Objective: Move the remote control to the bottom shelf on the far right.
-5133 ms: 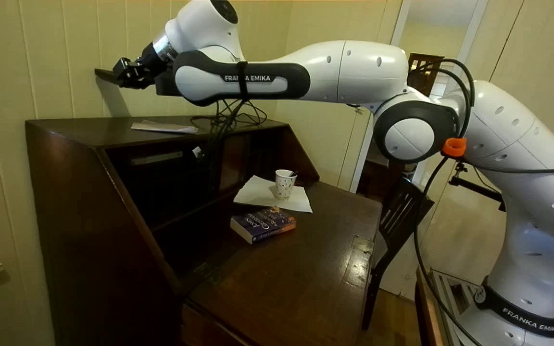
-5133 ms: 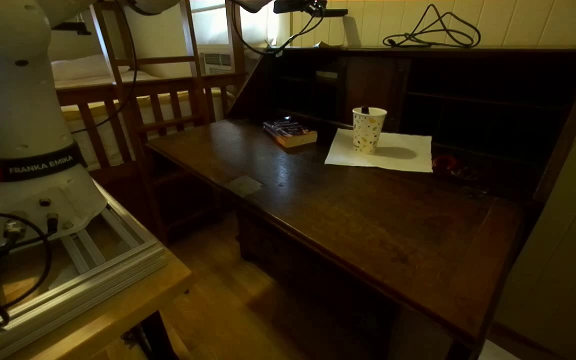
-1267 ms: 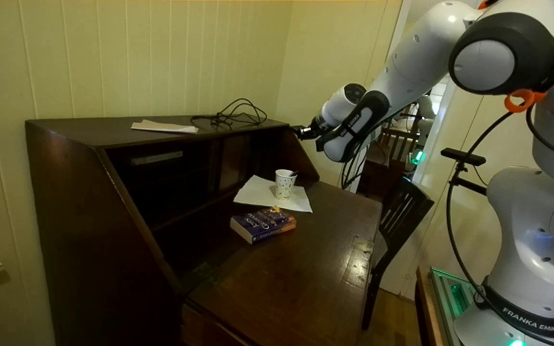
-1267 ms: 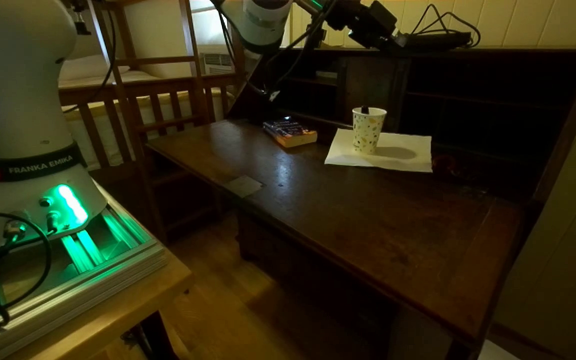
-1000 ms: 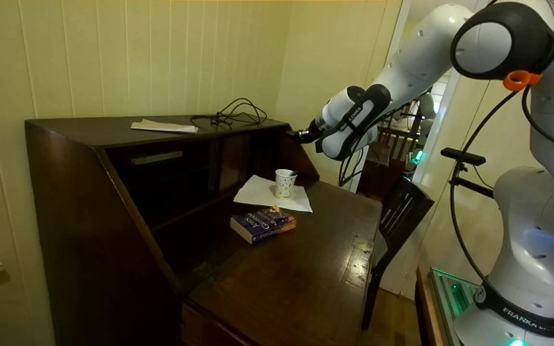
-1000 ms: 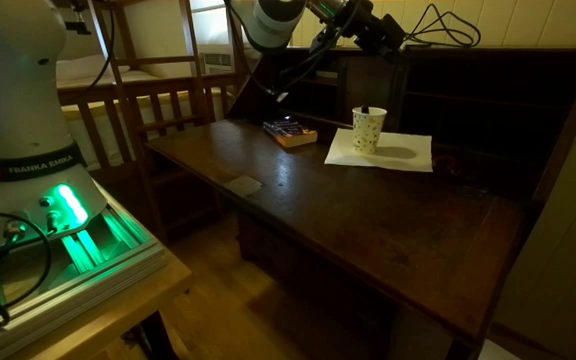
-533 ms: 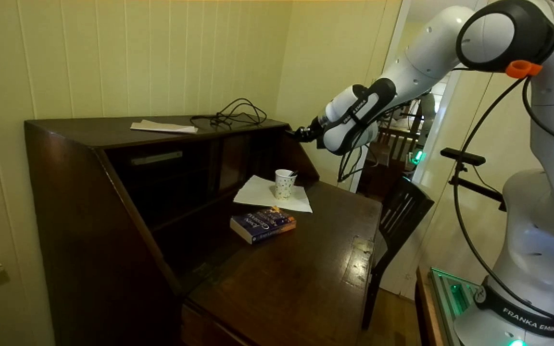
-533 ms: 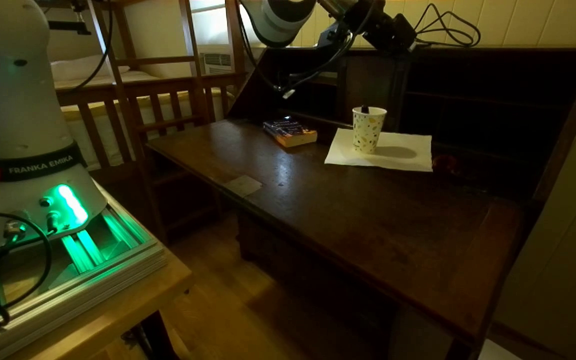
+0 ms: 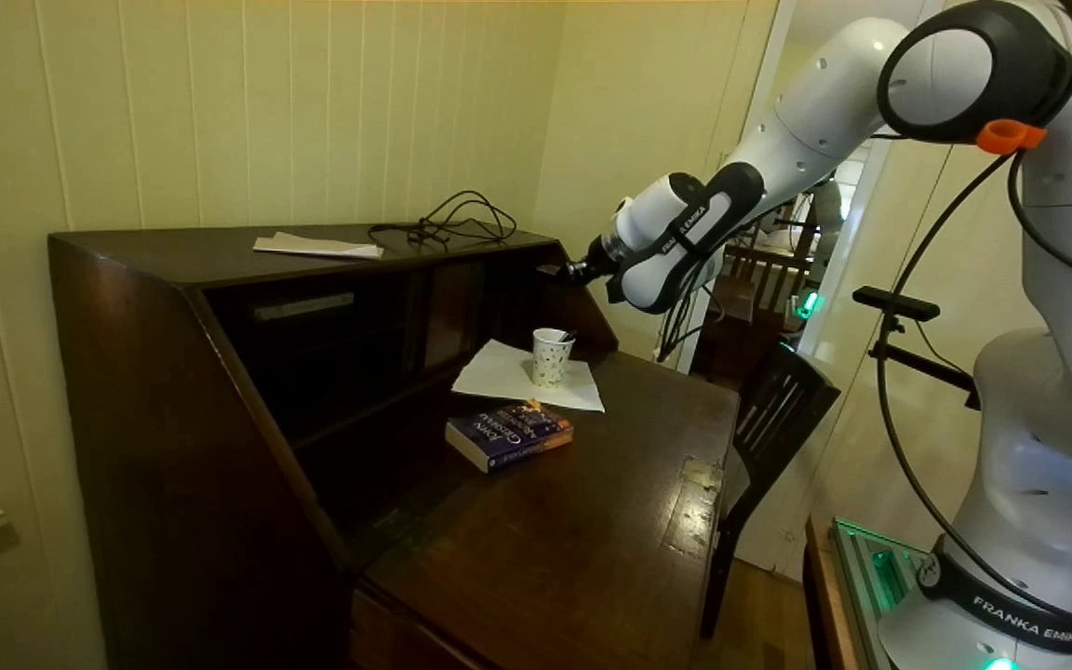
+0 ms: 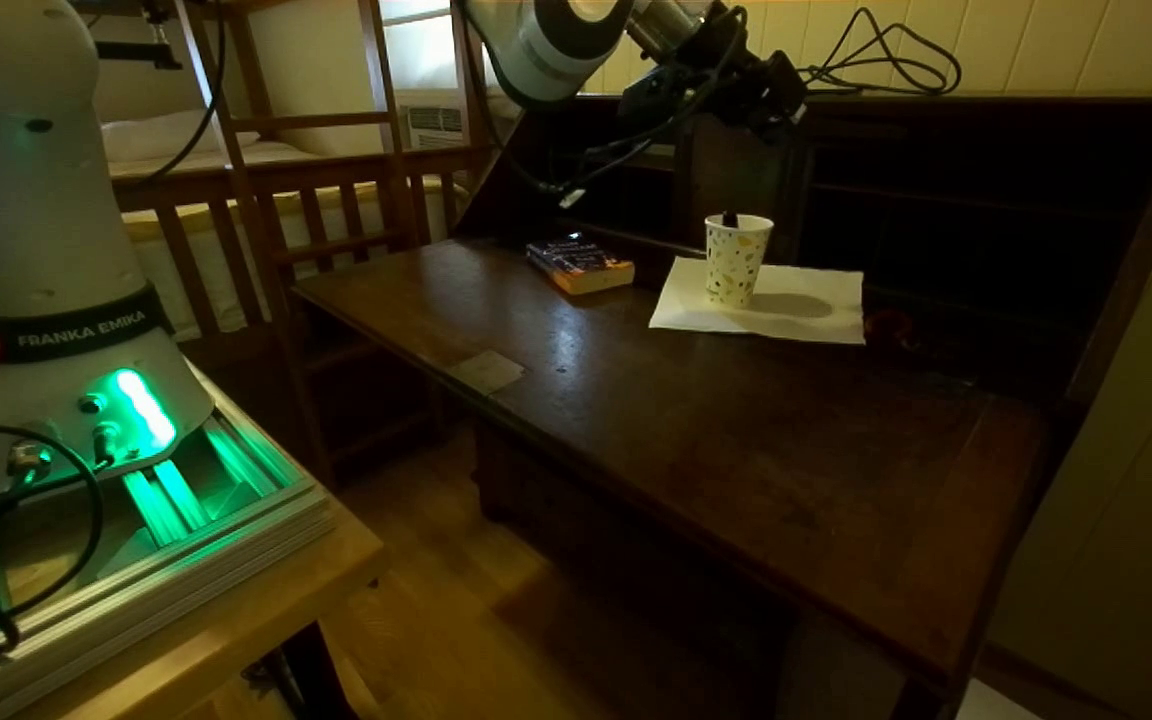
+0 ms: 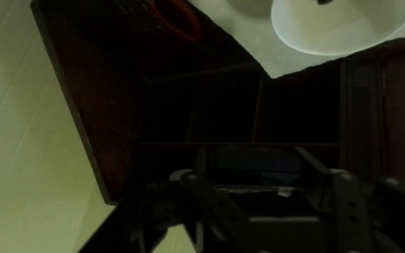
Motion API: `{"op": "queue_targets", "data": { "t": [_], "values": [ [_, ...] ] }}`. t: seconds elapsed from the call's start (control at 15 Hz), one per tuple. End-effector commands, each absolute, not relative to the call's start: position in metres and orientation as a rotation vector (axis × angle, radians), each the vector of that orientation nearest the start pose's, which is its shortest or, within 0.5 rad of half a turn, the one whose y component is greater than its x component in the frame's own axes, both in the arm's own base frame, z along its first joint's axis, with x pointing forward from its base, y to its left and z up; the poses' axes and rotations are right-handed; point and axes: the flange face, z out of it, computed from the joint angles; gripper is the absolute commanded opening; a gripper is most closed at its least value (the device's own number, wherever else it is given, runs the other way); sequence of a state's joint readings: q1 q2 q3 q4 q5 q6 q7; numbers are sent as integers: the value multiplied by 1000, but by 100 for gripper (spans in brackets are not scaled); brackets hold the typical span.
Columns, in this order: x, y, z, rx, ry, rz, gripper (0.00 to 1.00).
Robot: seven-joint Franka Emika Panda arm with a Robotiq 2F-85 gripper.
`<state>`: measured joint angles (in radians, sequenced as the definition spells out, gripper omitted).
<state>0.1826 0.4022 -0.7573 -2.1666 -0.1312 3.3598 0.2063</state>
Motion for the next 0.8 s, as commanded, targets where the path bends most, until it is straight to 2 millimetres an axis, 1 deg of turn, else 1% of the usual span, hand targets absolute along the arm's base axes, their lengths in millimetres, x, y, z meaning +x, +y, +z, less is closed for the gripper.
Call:
{"op": "queue_targets", "data": {
  "t": [0.0,0.07,0.13,0.27,0.33,0.47,0.6,0.67,0.73],
  "values": [
    [541,-298,364,-3206,584,-1430,37],
    [541,-294,367,-3185,497,-1461,37],
    [543,-293,364,-3180,434,-1482,37],
    [549,-296,358,-3148,357,-1520,37],
    [548,-301,356,-3140,336,-1531,37],
    [549,-310,351,-3125,318,-1531,37],
    [548,-320,348,-3122,337,-1512,37],
    [545,-325,348,-3116,386,-1504,37],
    [541,-317,344,-3139,367,-1479,62]
  ]
}}
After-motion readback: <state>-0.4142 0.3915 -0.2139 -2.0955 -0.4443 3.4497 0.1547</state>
